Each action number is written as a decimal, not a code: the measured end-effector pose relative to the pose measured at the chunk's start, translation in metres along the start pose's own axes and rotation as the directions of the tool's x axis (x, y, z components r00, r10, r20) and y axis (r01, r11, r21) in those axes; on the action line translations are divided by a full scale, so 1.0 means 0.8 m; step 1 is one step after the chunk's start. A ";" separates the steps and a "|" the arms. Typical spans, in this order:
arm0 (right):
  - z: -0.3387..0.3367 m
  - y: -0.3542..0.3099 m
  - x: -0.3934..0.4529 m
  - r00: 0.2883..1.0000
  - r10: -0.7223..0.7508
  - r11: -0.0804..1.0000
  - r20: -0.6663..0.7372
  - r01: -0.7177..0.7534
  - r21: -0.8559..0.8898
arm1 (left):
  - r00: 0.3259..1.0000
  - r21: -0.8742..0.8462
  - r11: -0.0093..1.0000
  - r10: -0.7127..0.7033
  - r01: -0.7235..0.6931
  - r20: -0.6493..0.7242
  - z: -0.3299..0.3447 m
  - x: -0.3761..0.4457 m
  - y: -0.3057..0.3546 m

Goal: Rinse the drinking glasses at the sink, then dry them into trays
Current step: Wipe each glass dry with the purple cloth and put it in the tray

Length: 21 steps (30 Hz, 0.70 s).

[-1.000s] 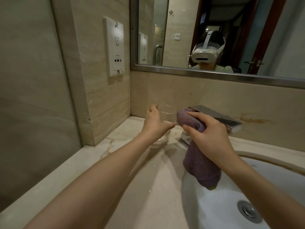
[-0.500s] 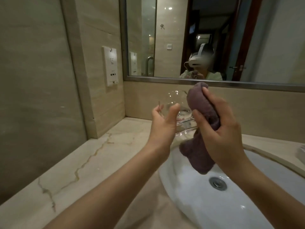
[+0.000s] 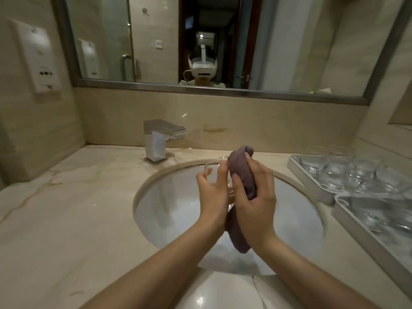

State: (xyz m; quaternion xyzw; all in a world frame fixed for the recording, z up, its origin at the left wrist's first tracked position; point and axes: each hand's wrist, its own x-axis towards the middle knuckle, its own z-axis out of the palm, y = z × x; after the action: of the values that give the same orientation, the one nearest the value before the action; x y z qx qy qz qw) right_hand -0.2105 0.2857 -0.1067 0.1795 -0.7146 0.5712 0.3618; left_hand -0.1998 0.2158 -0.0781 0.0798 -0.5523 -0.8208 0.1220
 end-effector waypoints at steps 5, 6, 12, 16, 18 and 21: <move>0.028 0.015 0.018 0.949 0.307 0.947 0.069 -0.312 0.080 | 0.996 0.085 0.994 -0.070 0.075 -0.064 -0.021 0.023 -0.017; 0.036 0.017 0.022 0.938 0.334 0.936 0.099 -0.342 0.086 | 0.993 0.068 0.994 -0.081 0.087 -0.087 -0.026 0.026 -0.015; 0.043 0.023 0.046 0.823 0.513 0.780 0.245 -0.566 0.267 | 0.993 0.067 0.993 -0.097 0.102 -0.074 -0.036 0.042 -0.015; 0.031 0.029 0.038 0.859 0.491 0.811 0.145 -0.512 0.284 | 0.991 0.176 0.981 -0.100 0.083 0.091 -0.037 0.046 -0.020; 0.024 0.031 0.035 0.888 0.447 0.854 0.105 -0.459 0.246 | 0.983 0.290 0.956 -0.086 0.037 0.160 -0.038 0.046 -0.023; 0.020 0.030 0.026 0.956 0.277 0.949 0.093 -0.288 0.131 | 0.982 0.350 0.936 -0.086 0.023 0.166 -0.044 0.052 -0.027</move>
State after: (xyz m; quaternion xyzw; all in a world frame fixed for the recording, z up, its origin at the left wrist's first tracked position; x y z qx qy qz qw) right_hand -0.2457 0.2802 -0.1097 0.1215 -0.7029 0.6599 0.2362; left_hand -0.2325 0.1803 -0.1112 0.0413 -0.6946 -0.7175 0.0331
